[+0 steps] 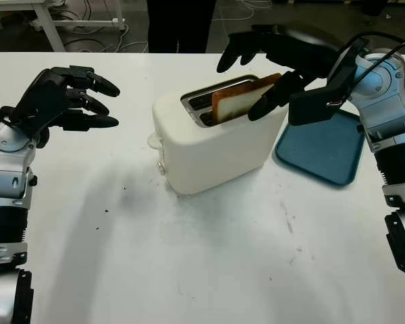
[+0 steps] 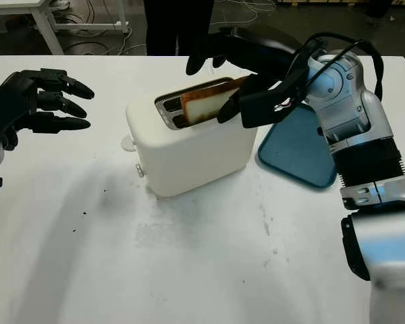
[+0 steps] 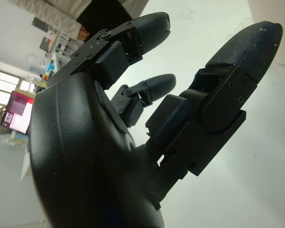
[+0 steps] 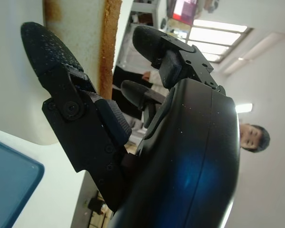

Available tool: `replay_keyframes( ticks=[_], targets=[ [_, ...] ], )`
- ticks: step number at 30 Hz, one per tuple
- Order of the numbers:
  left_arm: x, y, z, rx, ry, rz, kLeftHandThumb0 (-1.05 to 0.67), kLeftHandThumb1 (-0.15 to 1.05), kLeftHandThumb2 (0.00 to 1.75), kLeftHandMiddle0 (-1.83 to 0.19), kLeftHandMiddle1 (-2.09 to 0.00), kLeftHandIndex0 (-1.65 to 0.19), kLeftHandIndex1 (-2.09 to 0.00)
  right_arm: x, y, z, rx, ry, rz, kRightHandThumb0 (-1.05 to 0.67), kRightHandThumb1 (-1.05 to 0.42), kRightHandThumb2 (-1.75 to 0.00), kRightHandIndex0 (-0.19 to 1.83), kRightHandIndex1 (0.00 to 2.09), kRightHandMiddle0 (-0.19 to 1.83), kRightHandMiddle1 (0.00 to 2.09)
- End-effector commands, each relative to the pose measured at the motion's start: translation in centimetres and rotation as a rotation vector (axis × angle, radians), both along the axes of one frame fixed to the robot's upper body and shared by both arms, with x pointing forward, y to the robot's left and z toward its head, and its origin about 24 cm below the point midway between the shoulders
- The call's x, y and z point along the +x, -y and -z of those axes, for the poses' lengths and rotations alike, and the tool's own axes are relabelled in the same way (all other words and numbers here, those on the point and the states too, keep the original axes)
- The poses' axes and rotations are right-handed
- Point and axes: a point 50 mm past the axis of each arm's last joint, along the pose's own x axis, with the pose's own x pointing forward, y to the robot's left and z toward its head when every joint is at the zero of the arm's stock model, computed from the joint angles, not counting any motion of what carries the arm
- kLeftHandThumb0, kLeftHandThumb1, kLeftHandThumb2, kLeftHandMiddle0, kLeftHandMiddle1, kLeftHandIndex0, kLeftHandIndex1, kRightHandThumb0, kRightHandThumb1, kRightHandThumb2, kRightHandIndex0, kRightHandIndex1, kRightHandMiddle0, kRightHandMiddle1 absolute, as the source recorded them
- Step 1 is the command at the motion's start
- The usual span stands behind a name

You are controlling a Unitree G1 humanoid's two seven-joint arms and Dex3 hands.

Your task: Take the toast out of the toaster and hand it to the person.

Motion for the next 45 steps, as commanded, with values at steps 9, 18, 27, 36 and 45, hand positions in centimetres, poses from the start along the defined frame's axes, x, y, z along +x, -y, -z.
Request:
replay_keyframes(
  ticks=[9, 18, 27, 36, 45],
  targets=[
    [0.0, 0.0, 0.2, 0.007, -0.006, 0.001, -1.05, 0.54, 0.0, -0.77, -0.85, -0.8, -0.68, -0.1, 0.2, 1.2, -0.011, 0.003, 0.021, -0.53, -0.68, -0.01, 0.48, 0.93, 0.62, 0.53],
    [0.0, 0.0, 0.2, 0.0, -0.004, -0.001, -1.05, 0.53, 0.0, -0.77, -0.85, -0.8, -0.67, 0.1, 0.3, 1.4, 0.078, -0.048, 0.001, -0.47, -0.75, -0.02, 0.67, 0.89, 0.75, 0.42],
    [0.0, 0.0, 0.2, 0.005, 0.001, -0.003, -1.05, 0.53, 0.0, -0.77, -0.86, -0.81, -0.68, 0.0, 0.2, 2.2, 0.023, -0.047, -0.022, -0.4, -0.82, -0.03, 1.06, 0.91, 1.06, 0.46],
    [-0.1, 0.0, 0.2, 0.009, 0.003, -0.007, -1.05, 0.53, 0.0, -0.77, -0.86, -0.8, -0.68, -0.5, 0.0, 2.1, -0.031, 0.137, -0.015, -0.66, -0.92, -0.2, 1.2, 1.7, 1.12, 1.38],
    [-0.1, 0.0, 0.2, 0.006, 0.007, -0.007, -1.05, 0.54, 0.0, -0.77, -0.87, -0.8, -0.69, -0.6, 0.1, 1.4, 0.024, 0.295, -0.043, -0.49, -0.92, -0.2, 1.19, 1.75, 0.96, 1.65]
  ],
)
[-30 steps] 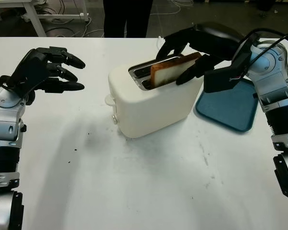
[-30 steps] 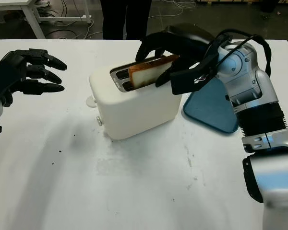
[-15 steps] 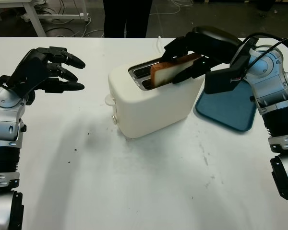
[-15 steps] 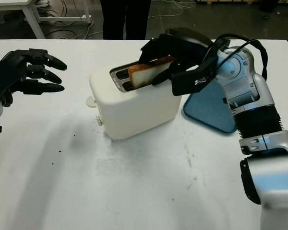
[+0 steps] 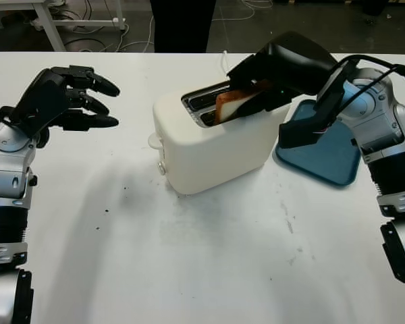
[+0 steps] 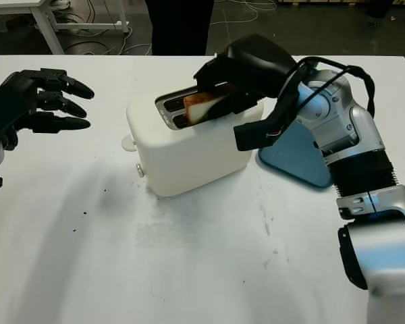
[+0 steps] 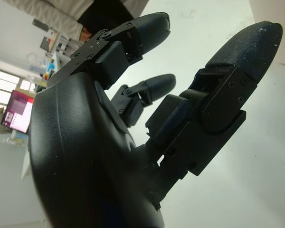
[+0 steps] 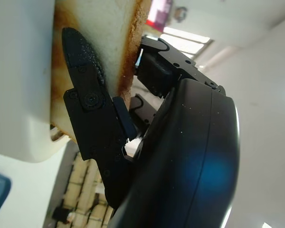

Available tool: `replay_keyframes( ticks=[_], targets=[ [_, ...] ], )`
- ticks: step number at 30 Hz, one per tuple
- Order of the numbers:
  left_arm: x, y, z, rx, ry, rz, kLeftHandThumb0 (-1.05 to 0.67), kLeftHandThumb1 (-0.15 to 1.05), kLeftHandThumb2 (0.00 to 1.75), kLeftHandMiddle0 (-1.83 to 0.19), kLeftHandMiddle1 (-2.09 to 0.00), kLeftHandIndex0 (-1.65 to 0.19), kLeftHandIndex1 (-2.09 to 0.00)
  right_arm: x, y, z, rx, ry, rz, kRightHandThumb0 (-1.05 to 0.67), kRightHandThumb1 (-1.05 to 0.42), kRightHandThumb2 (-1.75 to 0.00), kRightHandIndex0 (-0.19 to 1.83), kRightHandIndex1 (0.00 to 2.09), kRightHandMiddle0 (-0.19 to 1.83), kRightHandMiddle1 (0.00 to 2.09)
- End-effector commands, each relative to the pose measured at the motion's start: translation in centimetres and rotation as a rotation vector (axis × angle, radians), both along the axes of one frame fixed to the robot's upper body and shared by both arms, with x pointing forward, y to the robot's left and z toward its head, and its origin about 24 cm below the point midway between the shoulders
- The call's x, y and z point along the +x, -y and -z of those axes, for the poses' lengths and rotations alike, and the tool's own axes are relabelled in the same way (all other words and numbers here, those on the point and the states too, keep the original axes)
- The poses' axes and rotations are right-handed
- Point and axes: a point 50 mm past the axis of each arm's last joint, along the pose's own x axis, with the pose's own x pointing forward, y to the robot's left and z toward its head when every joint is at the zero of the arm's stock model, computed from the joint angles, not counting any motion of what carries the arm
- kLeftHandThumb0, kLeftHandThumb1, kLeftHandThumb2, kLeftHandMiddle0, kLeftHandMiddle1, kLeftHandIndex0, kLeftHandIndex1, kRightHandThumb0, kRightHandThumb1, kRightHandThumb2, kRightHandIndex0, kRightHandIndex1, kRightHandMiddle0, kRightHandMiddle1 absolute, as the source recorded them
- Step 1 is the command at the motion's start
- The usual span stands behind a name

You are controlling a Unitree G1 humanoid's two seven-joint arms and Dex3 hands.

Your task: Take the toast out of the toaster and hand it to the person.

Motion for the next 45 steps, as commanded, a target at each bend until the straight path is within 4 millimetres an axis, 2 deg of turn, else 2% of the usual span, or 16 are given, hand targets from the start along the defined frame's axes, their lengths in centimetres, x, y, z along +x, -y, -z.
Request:
replay_keyframes(
  ticks=[1, 5, 11, 14, 25, 28, 32, 37, 45],
  targets=[
    [-0.1, 0.0, 0.3, 0.006, 0.005, -0.005, -1.05, 0.54, 0.0, -0.77, -0.88, -0.8, -0.69, 0.1, 0.6, -0.5, 0.023, 0.058, 0.011, -0.48, -0.92, -0.19, 1.18, 1.75, 0.97, 1.64],
    [0.0, 0.0, 0.3, 0.0, 0.003, -0.006, -1.05, 0.54, 0.0, -0.77, -0.88, -0.8, -0.69, 0.7, 1.2, -1.4, 0.114, 0.046, 0.041, -0.41, -0.92, -0.15, 1.15, 1.75, 0.93, 1.73],
    [-0.1, -0.1, 0.3, -0.005, 0.001, -0.006, -1.05, 0.53, 0.0, -0.76, -0.88, -0.8, -0.7, 1.9, 2.9, -2.8, 0.281, -0.011, 0.077, -0.39, -0.92, -0.14, 1.11, 1.75, 0.92, 1.75],
    [-0.1, -0.1, 0.3, -0.004, 0.005, -0.003, -1.05, 0.53, 0.0, -0.77, -0.89, -0.8, -0.7, 2.5, 3.6, -3.5, 0.366, -0.063, 0.08, -0.32, -0.92, -0.15, 1.1, 1.75, 0.91, 1.75],
    [-0.1, -0.1, 0.5, 0.001, 0.003, -0.012, -1.05, 0.54, 0.0, -0.77, -0.88, -0.8, -0.7, 4.1, 6.2, -5.4, 0.561, -0.139, 0.184, -0.32, -0.92, -0.2, 1.1, 1.75, 0.91, 1.75],
    [-0.1, -0.1, 0.5, -0.001, 0.001, -0.013, -1.05, 0.54, 0.0, -0.77, -0.88, -0.81, -0.7, 4.3, 6.7, -5.5, 0.611, -0.138, 0.21, -0.31, -0.92, -0.2, 1.11, 1.75, 0.92, 1.75],
    [-0.1, 0.0, 0.5, 0.01, 0.004, -0.015, -1.05, 0.55, 0.0, -0.78, -0.87, -0.81, -0.7, 5.0, 7.5, -5.1, 0.77, -0.206, 0.243, -0.28, -0.92, -0.2, 1.07, 1.75, 0.88, 1.75],
    [-0.1, -0.1, 0.6, 0.001, -0.002, -0.016, -1.05, 0.54, 0.0, -0.77, -0.87, -0.81, -0.69, 5.7, 8.2, -4.6, 0.94, -0.284, 0.288, -0.24, -0.92, -0.28, 1.06, 1.75, 0.83, 1.75],
    [-0.1, 0.0, 0.6, 0.001, 0.002, -0.013, -1.05, 0.54, 0.0, -0.78, -0.87, -0.81, -0.69, 6.0, 9.4, -3.8, 1.122, -0.284, 0.347, -0.25, -0.92, -0.3, 1.09, 1.75, 0.84, 1.75]
  ],
)
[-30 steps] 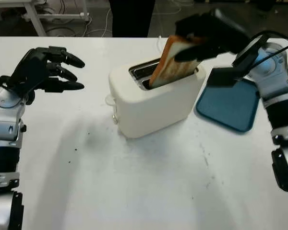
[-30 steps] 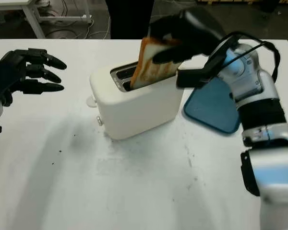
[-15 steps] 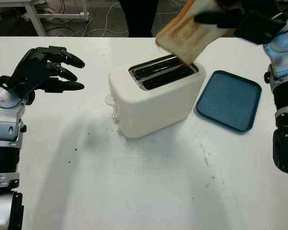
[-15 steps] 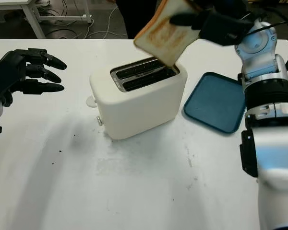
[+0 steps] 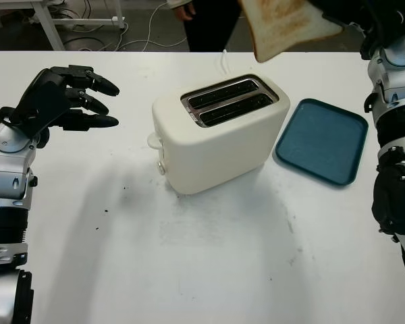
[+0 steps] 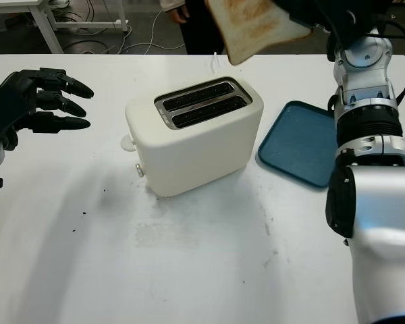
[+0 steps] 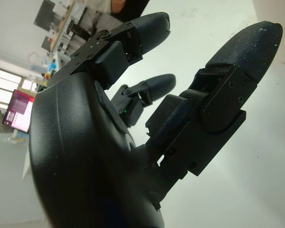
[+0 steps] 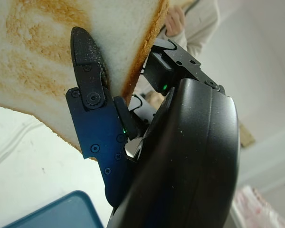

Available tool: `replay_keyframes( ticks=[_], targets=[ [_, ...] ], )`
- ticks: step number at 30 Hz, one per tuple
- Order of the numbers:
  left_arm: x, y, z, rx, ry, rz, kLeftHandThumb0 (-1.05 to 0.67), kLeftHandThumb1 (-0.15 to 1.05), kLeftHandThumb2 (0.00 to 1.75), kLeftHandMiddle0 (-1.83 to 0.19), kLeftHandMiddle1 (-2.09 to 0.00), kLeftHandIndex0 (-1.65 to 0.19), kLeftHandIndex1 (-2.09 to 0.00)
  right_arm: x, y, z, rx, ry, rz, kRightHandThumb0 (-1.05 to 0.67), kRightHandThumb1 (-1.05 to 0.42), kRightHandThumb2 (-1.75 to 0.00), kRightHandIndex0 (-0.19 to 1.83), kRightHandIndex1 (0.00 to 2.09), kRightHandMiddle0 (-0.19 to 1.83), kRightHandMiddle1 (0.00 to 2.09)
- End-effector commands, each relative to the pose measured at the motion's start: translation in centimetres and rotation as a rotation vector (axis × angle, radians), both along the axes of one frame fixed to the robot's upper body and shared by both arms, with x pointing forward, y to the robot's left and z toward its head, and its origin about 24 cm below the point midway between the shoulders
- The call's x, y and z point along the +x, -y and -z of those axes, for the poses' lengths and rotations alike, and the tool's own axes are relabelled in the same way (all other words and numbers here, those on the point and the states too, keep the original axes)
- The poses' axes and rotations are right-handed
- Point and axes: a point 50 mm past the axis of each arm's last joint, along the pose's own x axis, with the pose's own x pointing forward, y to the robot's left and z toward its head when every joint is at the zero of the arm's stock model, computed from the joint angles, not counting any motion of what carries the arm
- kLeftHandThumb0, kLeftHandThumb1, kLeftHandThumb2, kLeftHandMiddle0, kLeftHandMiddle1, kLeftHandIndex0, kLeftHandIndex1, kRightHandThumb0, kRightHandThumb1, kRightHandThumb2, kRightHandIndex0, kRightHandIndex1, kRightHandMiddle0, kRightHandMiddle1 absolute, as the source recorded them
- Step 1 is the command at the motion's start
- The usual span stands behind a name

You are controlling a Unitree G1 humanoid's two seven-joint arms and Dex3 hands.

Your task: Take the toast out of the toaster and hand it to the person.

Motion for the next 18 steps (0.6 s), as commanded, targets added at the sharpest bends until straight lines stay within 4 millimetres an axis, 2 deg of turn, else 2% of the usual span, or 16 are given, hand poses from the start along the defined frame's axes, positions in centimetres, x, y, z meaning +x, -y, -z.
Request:
replay_keyframes(
  ticks=[1, 6, 10, 13, 18],
  targets=[
    [-0.1, 0.0, 0.6, -0.003, -0.012, -0.006, -1.05, 0.54, 0.0, -0.78, -0.87, -0.81, -0.69, 0.1, 0.0, -0.4, 0.072, 0.017, 0.019, -0.26, -0.92, -0.27, 1.08, 1.75, 0.84, 1.75],
    [-0.1, 0.0, 0.7, -0.001, -0.013, -0.004, -1.05, 0.53, 0.0, -0.78, -0.87, -0.82, -0.69, 0.7, 0.1, 0.7, 0.187, -0.04, 0.121, -0.21, -0.92, -0.27, 1.02, 1.75, 0.77, 1.75],
    [-0.1, 0.0, 0.7, 0.014, -0.013, -0.004, -1.05, 0.55, 0.01, -0.79, -0.86, -0.82, -0.69, 1.0, 0.1, 1.7, 0.249, -0.105, 0.181, -0.21, -0.92, -0.31, 0.96, 1.75, 0.62, 1.75],
    [-0.1, -0.1, 0.7, 0.011, -0.013, -0.002, -1.05, 0.55, 0.0, -0.79, -0.86, -0.82, -0.68, 1.1, 0.0, 2.4, 0.233, -0.124, 0.247, -0.28, -0.92, -0.25, 1.03, 1.75, 0.77, 1.75],
    [-0.1, -0.1, 0.8, 0.001, -0.013, -0.001, -1.05, 0.54, 0.0, -0.8, -0.86, -0.83, -0.68, 1.1, 0.3, 3.5, 0.244, -0.16, 0.315, -0.34, -0.92, -0.21, 1.03, 1.75, 0.74, 1.74]
  ],
)
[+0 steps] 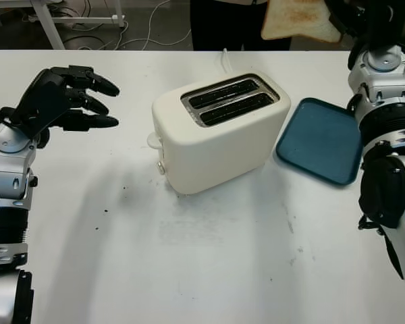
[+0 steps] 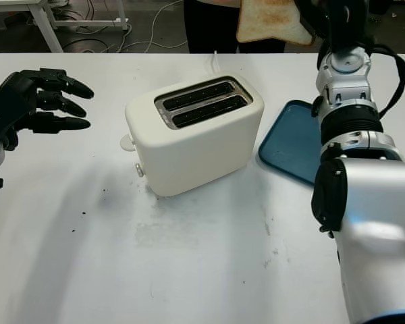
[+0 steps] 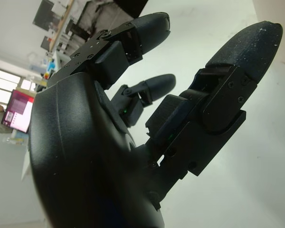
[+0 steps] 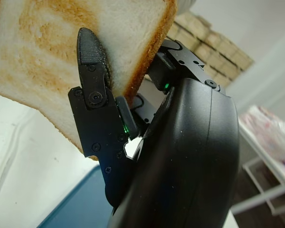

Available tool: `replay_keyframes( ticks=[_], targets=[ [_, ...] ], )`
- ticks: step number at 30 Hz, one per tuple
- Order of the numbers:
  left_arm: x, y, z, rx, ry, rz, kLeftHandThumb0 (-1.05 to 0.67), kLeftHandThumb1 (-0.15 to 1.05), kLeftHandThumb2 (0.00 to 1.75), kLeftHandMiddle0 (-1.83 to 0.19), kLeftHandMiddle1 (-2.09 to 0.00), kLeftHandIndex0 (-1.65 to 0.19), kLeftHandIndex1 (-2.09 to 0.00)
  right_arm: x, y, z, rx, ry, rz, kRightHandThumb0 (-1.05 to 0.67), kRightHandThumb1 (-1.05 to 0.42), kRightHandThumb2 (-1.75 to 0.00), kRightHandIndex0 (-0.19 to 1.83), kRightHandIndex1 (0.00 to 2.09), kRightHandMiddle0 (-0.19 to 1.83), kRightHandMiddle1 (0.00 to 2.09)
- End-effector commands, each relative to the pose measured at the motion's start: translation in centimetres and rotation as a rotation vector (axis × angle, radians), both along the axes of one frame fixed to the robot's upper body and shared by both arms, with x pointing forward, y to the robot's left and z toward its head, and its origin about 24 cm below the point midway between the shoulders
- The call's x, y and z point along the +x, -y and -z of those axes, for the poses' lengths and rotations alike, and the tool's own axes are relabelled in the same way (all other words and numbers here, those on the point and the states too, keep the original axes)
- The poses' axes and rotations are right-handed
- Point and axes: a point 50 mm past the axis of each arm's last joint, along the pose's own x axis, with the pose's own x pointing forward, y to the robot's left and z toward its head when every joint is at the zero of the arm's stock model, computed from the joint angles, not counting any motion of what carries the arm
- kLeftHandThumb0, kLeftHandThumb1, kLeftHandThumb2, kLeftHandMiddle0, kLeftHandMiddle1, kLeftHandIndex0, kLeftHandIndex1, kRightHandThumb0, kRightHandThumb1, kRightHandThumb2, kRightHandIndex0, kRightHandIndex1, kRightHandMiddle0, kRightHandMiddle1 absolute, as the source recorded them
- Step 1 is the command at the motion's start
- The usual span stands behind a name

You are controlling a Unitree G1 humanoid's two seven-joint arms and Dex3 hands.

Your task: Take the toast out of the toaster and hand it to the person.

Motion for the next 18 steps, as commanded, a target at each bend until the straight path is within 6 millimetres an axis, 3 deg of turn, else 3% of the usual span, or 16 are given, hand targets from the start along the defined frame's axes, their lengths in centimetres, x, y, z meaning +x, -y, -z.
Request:
replay_keyframes(
  ticks=[1, 6, 11, 13, 18],
  targets=[
    [-0.1, -0.1, 0.7, 0.002, -0.013, -0.001, -1.05, 0.54, 0.0, -0.8, -0.86, -0.83, -0.68, 0.0, 0.1, 0.2, -0.015, -0.011, 0.013, -0.32, -0.92, -0.22, 1.03, 1.75, 0.74, 1.74],
    [-0.1, 0.0, 0.7, 0.01, -0.011, -0.001, -1.05, 0.55, 0.0, -0.81, -0.86, -0.83, -0.68, -0.1, 0.6, 1.3, -0.1, -0.059, 0.054, -0.31, -0.92, -0.21, 0.96, 1.75, 0.72, 1.74],
    [-0.1, 0.0, 0.7, 0.011, -0.012, -0.003, -1.05, 0.55, 0.0, -0.81, -0.85, -0.83, -0.68, -0.1, 0.4, 2.6, -0.042, -0.104, 0.055, -0.31, -0.92, -0.12, 0.86, 1.75, 0.61, 1.59],
    [-0.1, 0.0, 0.7, 0.011, -0.012, -0.004, -1.05, 0.55, 0.0, -0.81, -0.84, -0.83, -0.68, -0.1, 0.4, 3.2, -0.024, -0.114, 0.03, -0.28, -0.92, -0.17, 0.9, 1.75, 0.54, 1.71],
    [-0.1, 0.0, 0.7, 0.005, -0.012, -0.003, -1.05, 0.55, 0.0, -0.81, -0.84, -0.83, -0.67, -0.3, 0.7, 5.2, -0.125, -0.206, 0.023, -0.34, -0.92, -0.23, 0.95, 1.75, 0.56, 1.73]
  ],
)
